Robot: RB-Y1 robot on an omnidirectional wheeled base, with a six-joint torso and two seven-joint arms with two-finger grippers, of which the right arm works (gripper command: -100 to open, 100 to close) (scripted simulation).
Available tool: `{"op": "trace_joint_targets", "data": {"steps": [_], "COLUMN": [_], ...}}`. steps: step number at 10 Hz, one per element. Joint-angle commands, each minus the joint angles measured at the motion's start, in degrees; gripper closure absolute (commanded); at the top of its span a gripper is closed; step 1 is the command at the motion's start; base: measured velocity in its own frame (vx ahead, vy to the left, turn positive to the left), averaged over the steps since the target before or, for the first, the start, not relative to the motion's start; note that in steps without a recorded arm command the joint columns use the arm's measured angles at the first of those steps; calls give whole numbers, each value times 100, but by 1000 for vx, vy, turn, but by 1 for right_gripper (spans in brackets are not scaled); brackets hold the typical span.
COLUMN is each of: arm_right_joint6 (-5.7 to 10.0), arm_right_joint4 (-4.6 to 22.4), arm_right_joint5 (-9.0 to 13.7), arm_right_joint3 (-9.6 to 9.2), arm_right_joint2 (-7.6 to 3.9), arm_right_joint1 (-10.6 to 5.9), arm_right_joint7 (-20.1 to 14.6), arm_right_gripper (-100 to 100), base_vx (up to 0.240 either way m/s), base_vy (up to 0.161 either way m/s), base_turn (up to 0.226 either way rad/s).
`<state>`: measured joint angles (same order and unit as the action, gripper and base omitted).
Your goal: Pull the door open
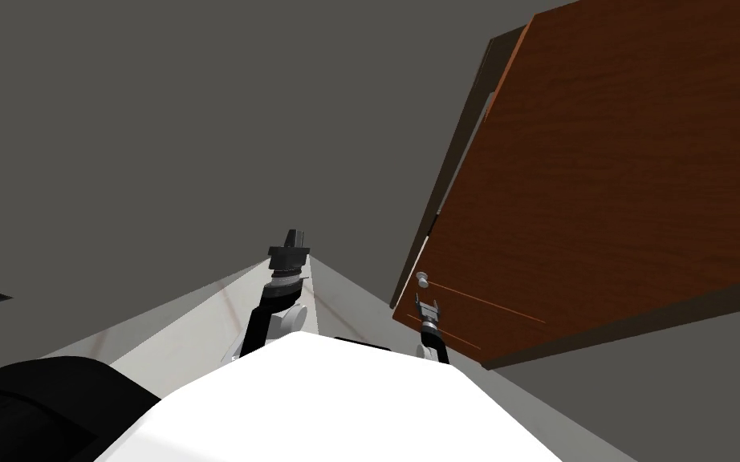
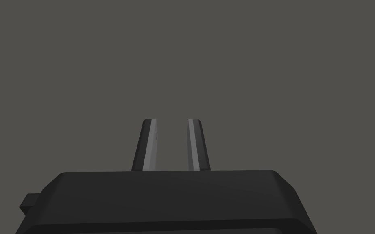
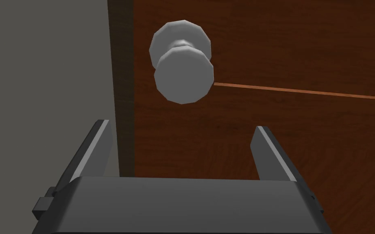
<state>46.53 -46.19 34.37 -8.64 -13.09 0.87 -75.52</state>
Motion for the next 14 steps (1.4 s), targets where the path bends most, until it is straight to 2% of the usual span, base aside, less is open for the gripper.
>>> {"op": "trace_joint_targets", "data": {"steps": [1, 2, 3, 4, 6, 7, 8, 9, 10, 11, 14], "arm_right_joint6": [-27, -14, 35, 53, 131, 131, 182, 213, 254, 254, 254], "arm_right_joint4": [-14, -6, 48, 67, 150, 150, 205, 238, 379, 379, 379], "arm_right_joint5": [63, 39, 80, 93, 150, 150, 188, 211, 184, 184, 184], "arm_right_joint3": [-34, -22, 16, 30, 91, 91, 132, 157, 125, 125, 125], "arm_right_joint2": [9, 7, -106, -145, -318, -318, -434, -503, -421, -421, -421], "arm_right_joint1": [-17, -10, 34, 50, 118, 118, 163, 190, 71, 71, 71], "arm_right_joint7": [-170, -105, -246, -287, -469, -469, -591, -663, -624, -624, -624], "arm_right_gripper": [-100, -100, -100, -100, -100, -100, -100, -100, -100, 100, 100], "base_vx": [-44, -19, 119, 187, 187, 145, 178, 193, 80, -10, -24], "base_vy": [-5, -2, -1, -13, 15, -2, -26, -40, -21, -5, 0], "base_turn": [4, 0, 122, 100, 112, 57, 145, 114, 19, -39, 4]}}
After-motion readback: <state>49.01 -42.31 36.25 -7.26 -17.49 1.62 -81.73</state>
